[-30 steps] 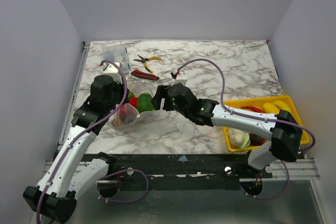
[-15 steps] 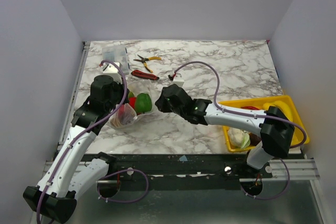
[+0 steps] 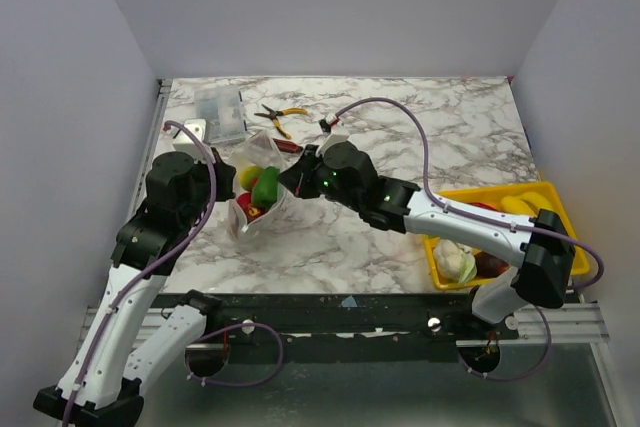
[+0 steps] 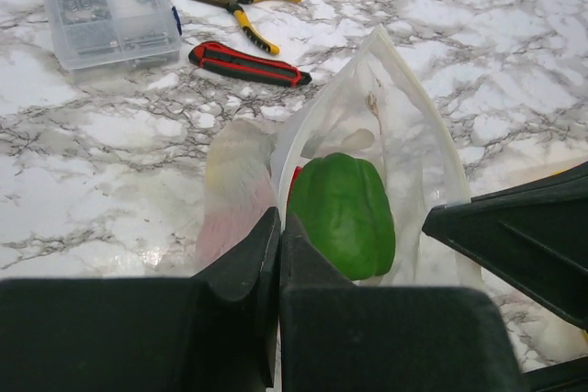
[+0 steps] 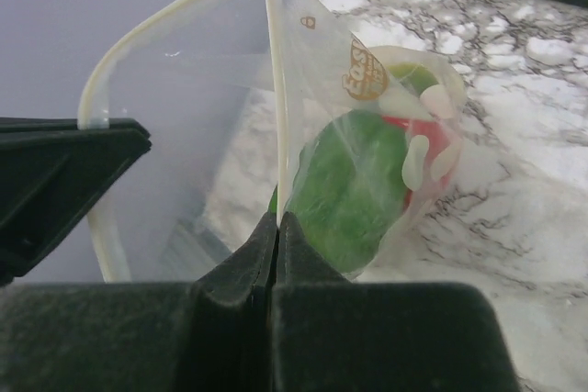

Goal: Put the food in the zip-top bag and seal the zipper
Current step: Adjust the zipper food storage bag at the center of the board.

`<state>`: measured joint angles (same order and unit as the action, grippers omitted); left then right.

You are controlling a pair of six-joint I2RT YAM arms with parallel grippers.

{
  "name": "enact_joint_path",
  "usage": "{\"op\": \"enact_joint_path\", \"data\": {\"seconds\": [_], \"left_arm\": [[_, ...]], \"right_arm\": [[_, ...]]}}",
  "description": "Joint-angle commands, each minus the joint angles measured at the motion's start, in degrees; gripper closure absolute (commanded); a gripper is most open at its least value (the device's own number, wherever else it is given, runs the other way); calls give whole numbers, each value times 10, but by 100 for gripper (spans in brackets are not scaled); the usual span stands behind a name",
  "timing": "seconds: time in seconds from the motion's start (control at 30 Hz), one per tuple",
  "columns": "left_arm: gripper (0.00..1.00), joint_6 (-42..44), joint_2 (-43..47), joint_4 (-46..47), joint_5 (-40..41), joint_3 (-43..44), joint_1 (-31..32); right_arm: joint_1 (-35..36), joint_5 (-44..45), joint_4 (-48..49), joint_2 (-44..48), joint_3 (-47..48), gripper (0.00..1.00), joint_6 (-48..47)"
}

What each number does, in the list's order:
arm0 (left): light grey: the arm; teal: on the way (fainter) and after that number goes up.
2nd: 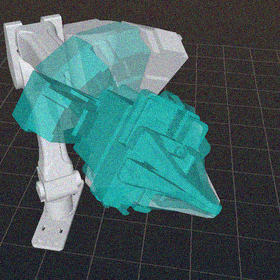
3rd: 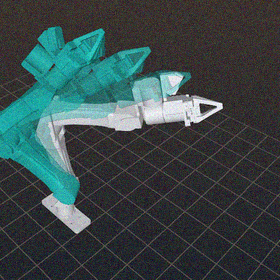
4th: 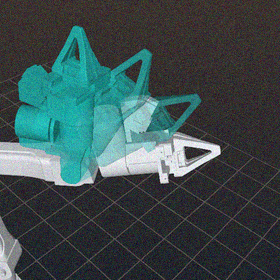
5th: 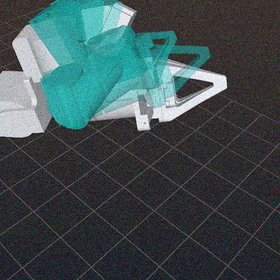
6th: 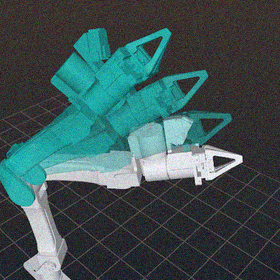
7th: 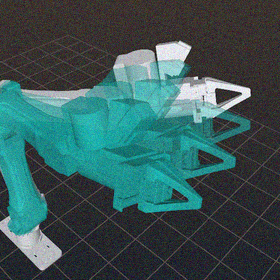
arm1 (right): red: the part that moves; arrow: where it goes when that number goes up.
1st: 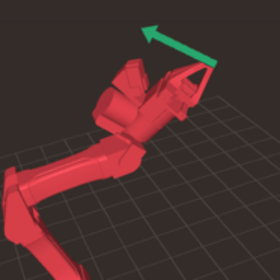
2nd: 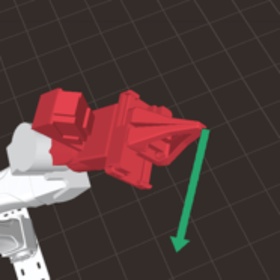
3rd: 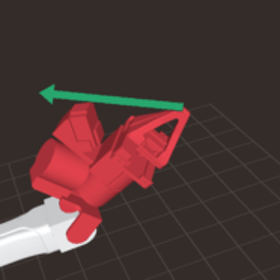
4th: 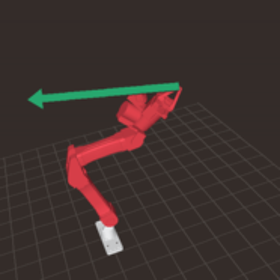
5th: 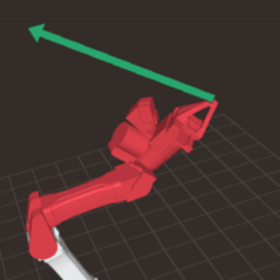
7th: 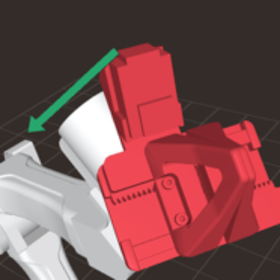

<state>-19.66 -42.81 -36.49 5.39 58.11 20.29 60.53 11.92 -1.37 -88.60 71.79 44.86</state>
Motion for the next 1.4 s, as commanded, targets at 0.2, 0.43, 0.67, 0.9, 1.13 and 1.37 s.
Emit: {"op": "enact_joint_path", "data": {"seconds": [0.2, 0.43, 0.67, 0.9, 1.13, 1.37], "left_arm": [[100, -9, -91, -40, -74, -18, -3], [100, -31, -46, -17, -119, 35, -3], [100, 1, -76, -20, -75, 32, -4], [100, 24, -81, 16, -58, -8, -4], [100, 31, -76, 35, -48, -23, -4], [100, 28, -74, 49, -52, -39, -7]], "right_arm": [[0, -1, 26, -16, 6, 100, -5], [0, -16, -5, 15, 43, 100, -16], [-1, 23, 4, 24, 1, 99, 14], [-11, 67, -101, 16, 37, 59, -23], [-11, 154, -232, 50, 83, 32, -68], [-48, 299, -299, 153, 16, 13, -80]]}}
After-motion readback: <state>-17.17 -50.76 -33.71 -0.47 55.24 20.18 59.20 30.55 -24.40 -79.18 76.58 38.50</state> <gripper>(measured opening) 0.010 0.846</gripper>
